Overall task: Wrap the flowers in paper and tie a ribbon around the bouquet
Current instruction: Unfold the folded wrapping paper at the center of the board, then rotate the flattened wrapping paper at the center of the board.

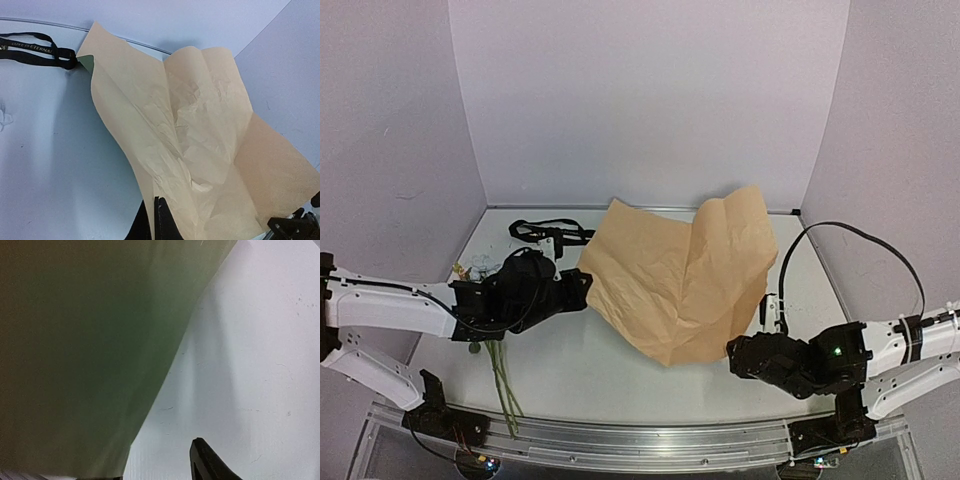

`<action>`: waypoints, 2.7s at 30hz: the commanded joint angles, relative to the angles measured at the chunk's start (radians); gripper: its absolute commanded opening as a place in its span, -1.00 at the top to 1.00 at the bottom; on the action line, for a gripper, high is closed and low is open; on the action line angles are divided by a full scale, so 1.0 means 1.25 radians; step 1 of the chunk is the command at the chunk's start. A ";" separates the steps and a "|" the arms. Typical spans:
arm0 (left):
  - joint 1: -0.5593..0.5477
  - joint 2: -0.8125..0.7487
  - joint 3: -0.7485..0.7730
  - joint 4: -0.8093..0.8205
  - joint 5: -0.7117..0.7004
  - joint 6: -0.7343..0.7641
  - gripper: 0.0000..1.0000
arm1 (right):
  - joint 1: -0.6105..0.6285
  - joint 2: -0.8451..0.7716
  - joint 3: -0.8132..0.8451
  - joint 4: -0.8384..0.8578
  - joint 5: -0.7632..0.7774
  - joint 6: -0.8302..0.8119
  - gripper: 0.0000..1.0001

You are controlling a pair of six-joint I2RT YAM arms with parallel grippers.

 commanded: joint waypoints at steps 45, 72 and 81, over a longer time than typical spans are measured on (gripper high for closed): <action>0.548 0.377 0.377 -0.410 0.563 0.243 1.00 | -0.542 0.167 0.030 0.012 -0.509 -0.163 -0.96; 0.548 0.351 0.323 -0.374 0.618 0.238 1.00 | -0.401 0.152 -0.137 0.274 -0.294 0.029 1.00; 0.547 0.305 0.252 -0.362 0.600 0.222 1.00 | -0.251 0.113 -0.124 0.176 -0.177 0.082 0.72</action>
